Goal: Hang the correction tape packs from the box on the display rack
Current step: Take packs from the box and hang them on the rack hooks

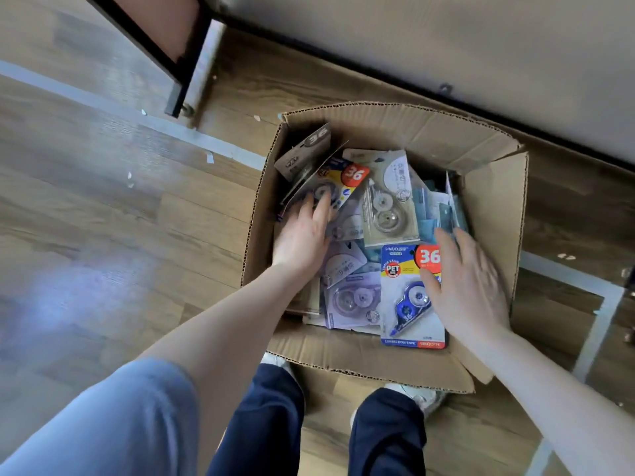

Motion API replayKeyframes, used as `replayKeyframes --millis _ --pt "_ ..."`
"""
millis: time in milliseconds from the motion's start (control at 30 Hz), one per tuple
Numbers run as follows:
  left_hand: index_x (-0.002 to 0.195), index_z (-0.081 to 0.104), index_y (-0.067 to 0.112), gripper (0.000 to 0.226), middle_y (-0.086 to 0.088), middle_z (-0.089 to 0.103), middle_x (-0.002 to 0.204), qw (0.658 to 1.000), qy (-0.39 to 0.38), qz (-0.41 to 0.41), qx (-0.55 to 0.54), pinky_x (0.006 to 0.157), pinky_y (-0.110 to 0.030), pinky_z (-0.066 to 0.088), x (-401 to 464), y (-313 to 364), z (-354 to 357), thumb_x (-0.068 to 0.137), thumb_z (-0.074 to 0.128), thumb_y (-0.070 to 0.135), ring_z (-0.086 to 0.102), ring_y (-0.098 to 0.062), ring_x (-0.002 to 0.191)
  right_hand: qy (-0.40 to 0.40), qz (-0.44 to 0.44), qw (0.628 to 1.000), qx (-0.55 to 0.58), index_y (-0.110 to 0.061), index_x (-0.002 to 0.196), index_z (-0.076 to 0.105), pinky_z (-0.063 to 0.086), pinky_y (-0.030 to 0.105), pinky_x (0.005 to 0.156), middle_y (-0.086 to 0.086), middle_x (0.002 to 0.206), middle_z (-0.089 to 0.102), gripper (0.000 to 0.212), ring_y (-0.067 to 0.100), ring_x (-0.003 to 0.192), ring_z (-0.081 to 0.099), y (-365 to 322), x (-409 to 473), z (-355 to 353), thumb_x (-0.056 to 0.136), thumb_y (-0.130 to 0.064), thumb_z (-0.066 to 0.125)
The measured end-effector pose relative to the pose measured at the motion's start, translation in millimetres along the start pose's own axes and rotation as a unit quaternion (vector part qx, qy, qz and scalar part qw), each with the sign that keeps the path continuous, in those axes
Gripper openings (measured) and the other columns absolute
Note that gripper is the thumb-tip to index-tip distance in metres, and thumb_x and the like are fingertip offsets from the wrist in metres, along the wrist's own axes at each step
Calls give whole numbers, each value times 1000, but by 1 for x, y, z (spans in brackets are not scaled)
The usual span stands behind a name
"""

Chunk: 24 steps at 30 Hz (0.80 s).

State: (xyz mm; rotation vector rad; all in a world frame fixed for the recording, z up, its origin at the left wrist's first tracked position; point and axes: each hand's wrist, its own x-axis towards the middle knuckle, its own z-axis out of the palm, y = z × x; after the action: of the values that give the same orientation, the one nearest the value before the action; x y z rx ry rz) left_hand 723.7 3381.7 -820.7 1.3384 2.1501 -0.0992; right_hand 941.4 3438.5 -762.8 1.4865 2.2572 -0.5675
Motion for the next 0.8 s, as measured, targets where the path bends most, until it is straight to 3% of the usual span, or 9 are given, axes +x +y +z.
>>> replayKeyframes --millis 133,233,333,400,467,533,600,700,800 --pt "149 25 15 59 -13 45 135 998 40 -2 55 90 -45 44 9 1 0 94 47 12 47 -35 115 17 0 1000 18 -6 140 39 39 45 102 23 142 39 62 39 129 42 4 7 5 87 -23 64" --pt "144 36 13 59 -14 54 121 997 34 6 74 76 -44 49 0 4 -2 88 55 11 54 -35 104 9 7 1000 21 -7 142 36 35 44 104 21 145 36 61 37 131 38 6 9 2 88 -23 62" --pt "125 59 9 68 -14 64 95 993 34 53 104 57 -34 50 -20 -1 -1 61 81 18 63 -34 78 -4 13 1000 23 -10 144 32 33 42 106 18 147 33 61 34 134 35 7 7 -4 91 -26 59" --pt "117 64 10 69 -11 63 87 991 31 66 114 56 -33 49 -35 -6 2 52 84 20 62 -31 71 -16 15 999 25 -10 144 32 32 42 107 18 147 32 60 33 135 34 8 4 -7 92 -28 56" --pt "126 59 13 69 -12 61 99 991 0 69 112 66 -36 50 -50 -6 0 61 81 24 62 -32 83 -29 21 999 30 -11 143 32 32 42 107 17 147 31 59 33 135 33 9 2 -11 92 -28 56" --pt "138 47 18 65 -15 49 127 995 -26 57 76 86 -41 46 -57 -9 5 79 71 31 52 -35 111 -38 23 999 30 -11 144 31 31 43 107 17 147 31 60 33 136 32 11 1 -13 92 -28 56" --pt "134 50 18 54 -19 37 141 998 -21 52 28 94 -44 43 -57 -13 5 86 66 35 41 -38 123 -45 19 998 28 -12 145 30 32 43 108 17 148 29 60 33 137 31 12 1 -15 92 -29 55" --pt "112 60 12 35 -20 37 140 998 7 41 -42 87 -48 47 -43 -9 1 87 65 35 43 -41 118 -57 18 998 22 -14 146 26 31 40 108 14 151 26 60 30 138 29 13 4 -18 94 -31 52" --pt "98 56 7 32 -19 40 134 996 0 -13 -93 80 -44 45 -25 0 0 88 63 37 47 -40 112 -56 14 998 25 -14 146 26 31 38 107 13 149 28 59 29 137 31 11 9 -18 95 -31 51"
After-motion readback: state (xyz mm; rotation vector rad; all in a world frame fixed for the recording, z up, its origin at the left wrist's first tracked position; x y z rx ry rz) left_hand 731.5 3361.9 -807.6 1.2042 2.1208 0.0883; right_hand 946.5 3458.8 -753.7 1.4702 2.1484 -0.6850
